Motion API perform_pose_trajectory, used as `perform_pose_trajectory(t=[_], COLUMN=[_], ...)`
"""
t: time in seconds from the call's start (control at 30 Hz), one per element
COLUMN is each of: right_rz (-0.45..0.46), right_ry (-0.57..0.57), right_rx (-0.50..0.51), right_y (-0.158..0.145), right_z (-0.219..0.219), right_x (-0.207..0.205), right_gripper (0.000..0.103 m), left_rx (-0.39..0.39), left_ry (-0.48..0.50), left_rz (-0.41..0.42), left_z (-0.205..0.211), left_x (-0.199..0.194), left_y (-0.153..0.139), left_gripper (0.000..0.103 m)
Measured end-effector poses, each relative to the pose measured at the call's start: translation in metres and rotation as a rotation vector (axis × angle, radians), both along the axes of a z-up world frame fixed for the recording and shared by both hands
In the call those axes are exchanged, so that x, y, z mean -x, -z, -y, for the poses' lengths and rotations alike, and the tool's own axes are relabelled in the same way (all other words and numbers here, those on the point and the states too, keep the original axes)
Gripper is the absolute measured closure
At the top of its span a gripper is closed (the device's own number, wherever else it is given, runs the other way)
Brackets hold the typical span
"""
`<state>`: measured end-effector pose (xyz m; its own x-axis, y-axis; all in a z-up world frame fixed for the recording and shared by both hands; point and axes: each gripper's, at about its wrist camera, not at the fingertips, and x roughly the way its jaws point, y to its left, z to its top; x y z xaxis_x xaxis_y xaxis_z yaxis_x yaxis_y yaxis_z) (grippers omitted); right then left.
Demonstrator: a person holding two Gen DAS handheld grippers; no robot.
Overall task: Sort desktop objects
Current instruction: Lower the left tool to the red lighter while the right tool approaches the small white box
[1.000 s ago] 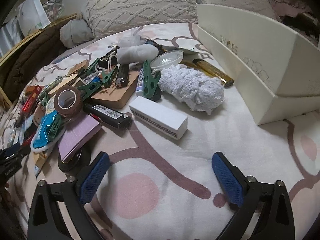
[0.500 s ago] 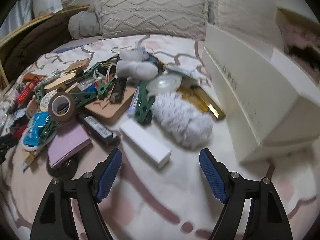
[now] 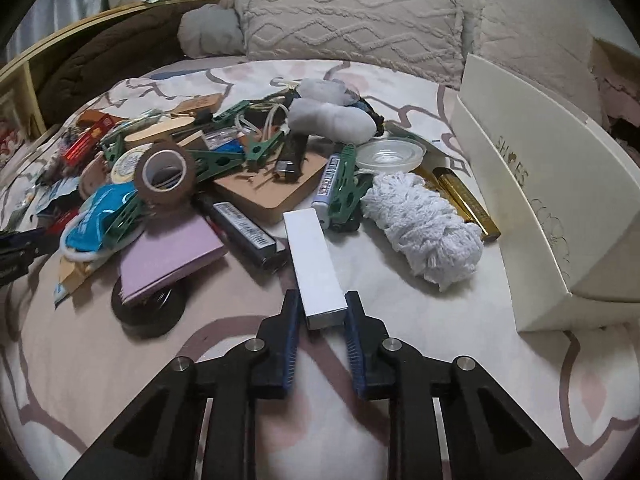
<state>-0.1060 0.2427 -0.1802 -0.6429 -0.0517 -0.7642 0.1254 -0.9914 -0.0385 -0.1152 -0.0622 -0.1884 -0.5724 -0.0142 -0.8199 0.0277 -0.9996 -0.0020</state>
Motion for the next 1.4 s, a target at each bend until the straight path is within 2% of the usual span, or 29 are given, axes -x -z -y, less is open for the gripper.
perform_pose_trajectory(t=[0.07, 0.13, 0.3, 0.57, 0.93, 1.03, 1.17, 1.3, 1.33, 1.4], right_rz=[-0.009, -0.016, -0.039, -0.041, -0.049, -0.053, -0.021, -0.014, -0.014, -0.009], right_ry=[-0.002, 0.004, 0.034, 0.054, 0.040, 0.060, 0.082, 0.088, 0.088, 0.093], right_rx=[0.008, 0.015, 0.043, 0.113, 0.153, 0.159, 0.244, 0.261, 0.258, 0.237], right_y=[-0.002, -0.003, -0.007, -0.009, -0.009, -0.009, -0.004, -0.004, -0.004, -0.004], right_z=[-0.001, -0.003, -0.008, -0.021, -0.019, -0.022, -0.035, -0.040, -0.040, -0.038], right_x=[-0.004, -0.009, -0.018, -0.037, -0.065, -0.065, -0.058, -0.057, -0.058, -0.058], right_gripper=[0.081, 0.081, 0.082, 0.082, 0.082, 0.081, 0.081, 0.081, 0.080, 0.050], left_rx=[-0.029, -0.026, 0.063, -0.024, -0.109, -0.112, -0.109, -0.104, -0.100, -0.080], left_ry=[-0.010, -0.021, -0.037, -0.024, 0.058, 0.095, 0.153, 0.218, 0.237, 0.258], left_rz=[-0.006, -0.020, -0.067, -0.093, -0.120, -0.132, -0.150, -0.148, -0.144, -0.144], left_z=[0.004, 0.003, -0.010, -0.010, -0.035, -0.048, -0.067, -0.084, -0.089, -0.095], left_x=[-0.001, -0.003, -0.011, -0.040, -0.088, -0.099, -0.113, -0.122, -0.124, -0.127], left_y=[0.000, 0.000, -0.005, -0.010, -0.017, -0.020, -0.023, -0.021, -0.019, -0.017], left_gripper=[0.072, 0.072, 0.074, 0.080, 0.080, 0.080, 0.080, 0.080, 0.080, 0.080])
